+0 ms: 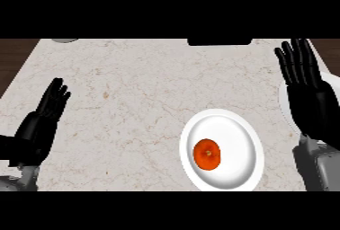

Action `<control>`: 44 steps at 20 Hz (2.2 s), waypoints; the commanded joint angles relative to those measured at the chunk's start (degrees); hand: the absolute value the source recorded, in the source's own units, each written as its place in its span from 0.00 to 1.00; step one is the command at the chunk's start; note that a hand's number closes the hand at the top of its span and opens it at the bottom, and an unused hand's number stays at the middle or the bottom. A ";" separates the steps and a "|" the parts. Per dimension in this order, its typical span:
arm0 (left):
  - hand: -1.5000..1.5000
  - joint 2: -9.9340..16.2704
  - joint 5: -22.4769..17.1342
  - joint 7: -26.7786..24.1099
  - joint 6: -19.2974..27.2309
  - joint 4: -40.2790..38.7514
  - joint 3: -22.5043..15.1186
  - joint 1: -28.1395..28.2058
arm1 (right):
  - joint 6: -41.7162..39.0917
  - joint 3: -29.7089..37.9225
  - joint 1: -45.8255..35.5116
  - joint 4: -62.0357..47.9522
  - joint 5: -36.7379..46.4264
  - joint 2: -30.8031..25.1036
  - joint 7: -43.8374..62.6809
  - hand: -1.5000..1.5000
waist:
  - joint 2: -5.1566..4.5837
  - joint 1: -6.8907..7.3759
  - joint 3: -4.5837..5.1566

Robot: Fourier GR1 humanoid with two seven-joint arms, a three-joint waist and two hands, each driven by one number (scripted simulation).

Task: Pick the squash from the plate and place it in the plate

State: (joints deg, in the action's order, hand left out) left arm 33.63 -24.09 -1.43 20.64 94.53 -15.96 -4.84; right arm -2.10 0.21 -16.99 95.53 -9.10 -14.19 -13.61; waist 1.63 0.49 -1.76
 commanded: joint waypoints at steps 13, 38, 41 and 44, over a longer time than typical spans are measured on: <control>0.50 4.17 11.39 -6.57 0.90 -8.88 -1.07 8.84 | 17.88 -14.93 19.32 8.57 -8.49 14.05 1.63 0.00 | -1.35 -1.00 1.74; 0.50 0.77 15.03 -10.03 -3.26 -11.40 3.84 10.10 | -7.33 -16.45 12.51 22.76 1.32 -14.88 43.51 0.00 | -1.60 0.22 1.81; 0.50 0.08 14.52 -9.43 -5.22 -13.70 5.59 7.48 | -11.13 -16.93 8.23 16.86 0.94 -14.15 44.43 0.00 | -1.67 -0.08 1.79; 0.50 -3.33 18.97 -7.69 -1.77 -13.33 2.01 5.94 | -13.40 -22.15 6.69 11.32 5.67 -12.24 41.95 0.00 | -1.78 -0.04 1.76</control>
State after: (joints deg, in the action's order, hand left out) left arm 32.77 -7.68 -10.01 17.46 82.21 -12.70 3.05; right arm -12.57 -17.51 -7.99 111.99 -7.09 -27.68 28.79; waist -0.05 0.54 0.03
